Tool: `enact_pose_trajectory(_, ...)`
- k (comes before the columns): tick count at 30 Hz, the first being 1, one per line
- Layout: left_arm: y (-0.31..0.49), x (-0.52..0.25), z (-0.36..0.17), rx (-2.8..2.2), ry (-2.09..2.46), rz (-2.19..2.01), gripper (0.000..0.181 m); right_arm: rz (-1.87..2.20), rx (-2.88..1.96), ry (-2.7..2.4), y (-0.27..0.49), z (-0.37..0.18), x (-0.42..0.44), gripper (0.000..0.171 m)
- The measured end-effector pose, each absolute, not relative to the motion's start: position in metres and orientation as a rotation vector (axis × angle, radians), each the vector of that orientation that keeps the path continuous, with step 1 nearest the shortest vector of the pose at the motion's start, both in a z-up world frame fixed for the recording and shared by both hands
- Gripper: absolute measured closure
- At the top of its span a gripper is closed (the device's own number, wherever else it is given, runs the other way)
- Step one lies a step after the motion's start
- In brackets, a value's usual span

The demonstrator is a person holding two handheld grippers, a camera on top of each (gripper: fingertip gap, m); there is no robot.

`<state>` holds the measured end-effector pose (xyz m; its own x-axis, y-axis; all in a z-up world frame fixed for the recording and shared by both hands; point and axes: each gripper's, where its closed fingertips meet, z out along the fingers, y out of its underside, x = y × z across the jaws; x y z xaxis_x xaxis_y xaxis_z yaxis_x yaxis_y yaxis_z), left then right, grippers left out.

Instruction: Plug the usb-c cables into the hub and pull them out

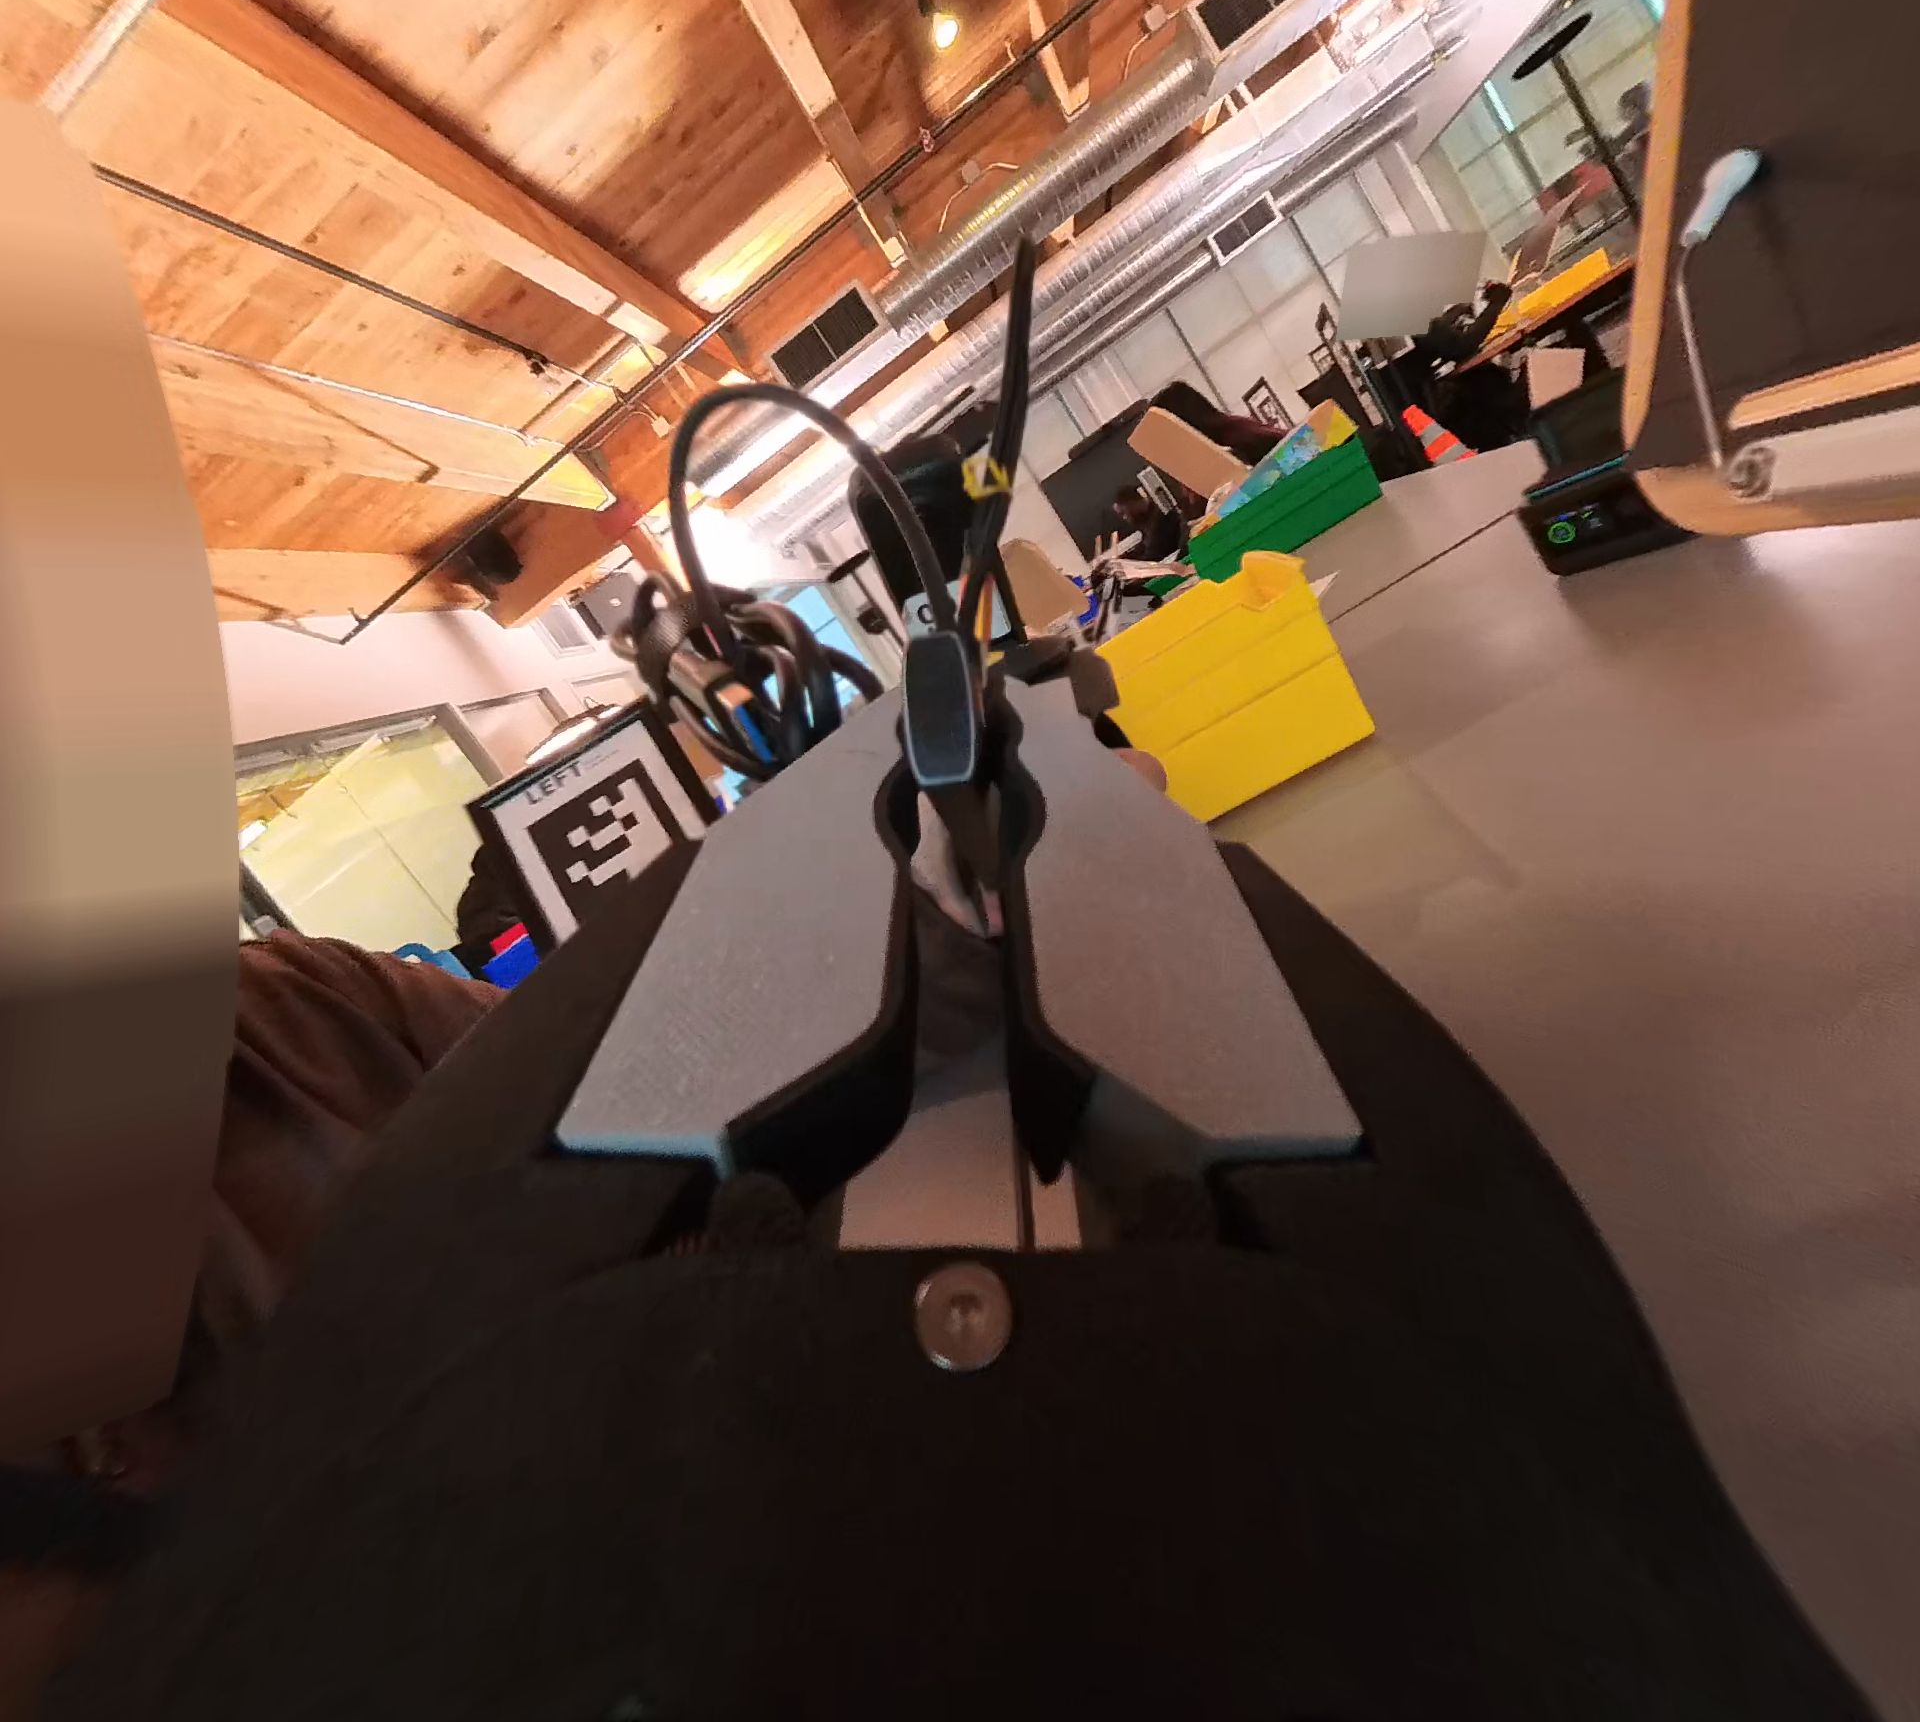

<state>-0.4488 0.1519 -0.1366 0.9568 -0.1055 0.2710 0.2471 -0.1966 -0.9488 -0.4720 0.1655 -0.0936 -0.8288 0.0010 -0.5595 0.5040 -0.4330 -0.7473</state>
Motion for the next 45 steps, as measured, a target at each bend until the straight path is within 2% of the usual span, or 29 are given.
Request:
enact_pose_trajectory(6,0.137,-0.467,-0.116,-1.628,-0.178,-0.295,0.174,-2.284,0.761,1.459,0.162,-0.1,-0.475,0.164)
enact_pose_trajectory(45,0.131,-0.473,-0.107,-1.576,-0.219,-0.293,0.174,-2.184,0.767,1.376,0.156,-0.109,-0.475,0.162)
